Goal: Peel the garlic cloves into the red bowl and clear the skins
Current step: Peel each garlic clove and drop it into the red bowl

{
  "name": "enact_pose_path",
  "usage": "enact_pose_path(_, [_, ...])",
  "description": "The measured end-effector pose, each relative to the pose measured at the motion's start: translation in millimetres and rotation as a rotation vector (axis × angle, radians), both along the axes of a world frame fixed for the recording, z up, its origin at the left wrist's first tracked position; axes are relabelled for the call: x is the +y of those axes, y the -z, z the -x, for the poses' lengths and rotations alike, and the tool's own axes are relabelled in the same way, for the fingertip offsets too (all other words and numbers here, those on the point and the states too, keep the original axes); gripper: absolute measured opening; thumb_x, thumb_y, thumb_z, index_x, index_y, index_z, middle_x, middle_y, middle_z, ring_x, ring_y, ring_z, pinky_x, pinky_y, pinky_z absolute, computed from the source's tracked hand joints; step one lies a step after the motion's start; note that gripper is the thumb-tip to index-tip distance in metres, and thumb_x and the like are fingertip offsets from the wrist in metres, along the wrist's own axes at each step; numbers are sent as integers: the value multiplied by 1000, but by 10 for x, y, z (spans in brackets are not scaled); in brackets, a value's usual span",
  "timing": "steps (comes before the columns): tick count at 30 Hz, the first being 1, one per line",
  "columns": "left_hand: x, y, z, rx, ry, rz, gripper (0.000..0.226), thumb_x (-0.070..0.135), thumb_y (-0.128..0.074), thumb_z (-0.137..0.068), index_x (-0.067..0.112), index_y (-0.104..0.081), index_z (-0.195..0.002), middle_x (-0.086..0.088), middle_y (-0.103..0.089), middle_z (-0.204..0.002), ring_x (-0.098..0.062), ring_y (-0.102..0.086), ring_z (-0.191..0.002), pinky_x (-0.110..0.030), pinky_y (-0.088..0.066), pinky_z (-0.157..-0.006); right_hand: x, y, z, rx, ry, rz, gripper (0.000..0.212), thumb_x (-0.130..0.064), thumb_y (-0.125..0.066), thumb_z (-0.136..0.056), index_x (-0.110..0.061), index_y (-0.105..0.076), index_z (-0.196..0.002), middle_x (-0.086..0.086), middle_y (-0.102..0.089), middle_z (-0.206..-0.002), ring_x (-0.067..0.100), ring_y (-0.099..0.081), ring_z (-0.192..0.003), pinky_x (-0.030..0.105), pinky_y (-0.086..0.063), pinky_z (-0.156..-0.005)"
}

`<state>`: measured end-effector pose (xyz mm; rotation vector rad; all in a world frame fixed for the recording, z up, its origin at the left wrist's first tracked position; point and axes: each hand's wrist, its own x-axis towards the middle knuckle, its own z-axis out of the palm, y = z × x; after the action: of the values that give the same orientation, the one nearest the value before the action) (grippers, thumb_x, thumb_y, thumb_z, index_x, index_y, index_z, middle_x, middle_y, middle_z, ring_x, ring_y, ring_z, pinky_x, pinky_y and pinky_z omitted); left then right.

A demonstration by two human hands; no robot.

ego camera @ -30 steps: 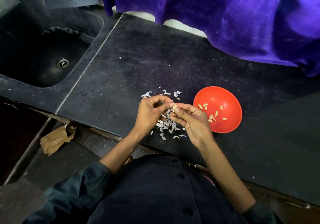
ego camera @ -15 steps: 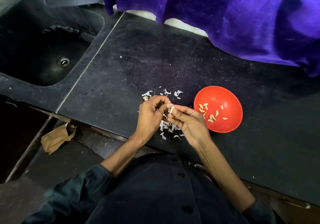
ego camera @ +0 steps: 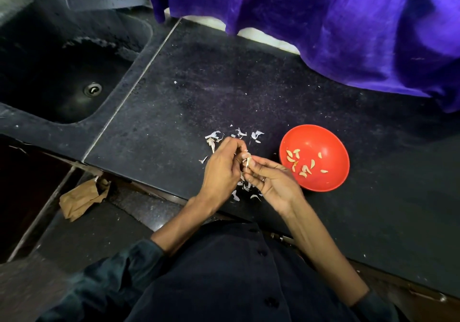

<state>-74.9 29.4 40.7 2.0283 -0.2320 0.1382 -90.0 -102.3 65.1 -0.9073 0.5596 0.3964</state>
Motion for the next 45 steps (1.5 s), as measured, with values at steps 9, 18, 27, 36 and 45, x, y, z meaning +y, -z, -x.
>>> enact_pose_path(9, [-2, -57, 74, -33, -25, -133, 28, 1, -48, -94, 29, -43, -97, 12, -48, -93, -12, -52, -73, -41, -48, -60, 45, -64, 26, 47, 34, -152, 23, 5, -56, -84, 8, -63, -105, 9, -70, -76, 11, -68, -64, 20, -56, -59])
enact_pose_path(18, [23, -101, 121, -89, -19, -118, 36, -7, -49, -88, 28, -45, -95, 13, -48, -93, -4, -50, -74, -34, -46, -60, 61, -122, 34, 134, 70, -300, 20, 3, -53, -87, -2, -72, -86, 6, -69, -76, 10, -68, -63, 20, -57, -59])
enact_pose_path(27, [85, -89, 151, 38, -56, 113, 19, 18, -62, -94, 28, -50, -104, 15, -62, -89, -11, -62, -69, -46, -55, -60, -44, -40, 21, -21, 105, -190, 18, 4, -54, -85, -3, -65, -97, 6, -67, -75, 13, -67, -67, 27, -59, -67])
enact_pose_path(36, [102, -139, 71, 65, 5, 50, 17, 17, -61, -95, 14, -72, -107, 18, -60, -89, 4, -58, -61, -29, -57, -62, -71, 19, 14, -367, 2, 319, 19, 2, -57, -90, -8, -69, -100, 9, -71, -85, 19, -67, -77, 28, -58, -70])
enact_pose_path(45, [129, -170, -12, 34, 105, -98, 18, 25, -63, -94, 17, -75, -105, 12, -66, -83, 5, -57, -70, -25, -50, -69, -100, 42, -46, -500, -14, 630, 22, 4, -63, -87, -16, -72, -95, 6, -71, -87, 12, -66, -73, 21, -56, -68])
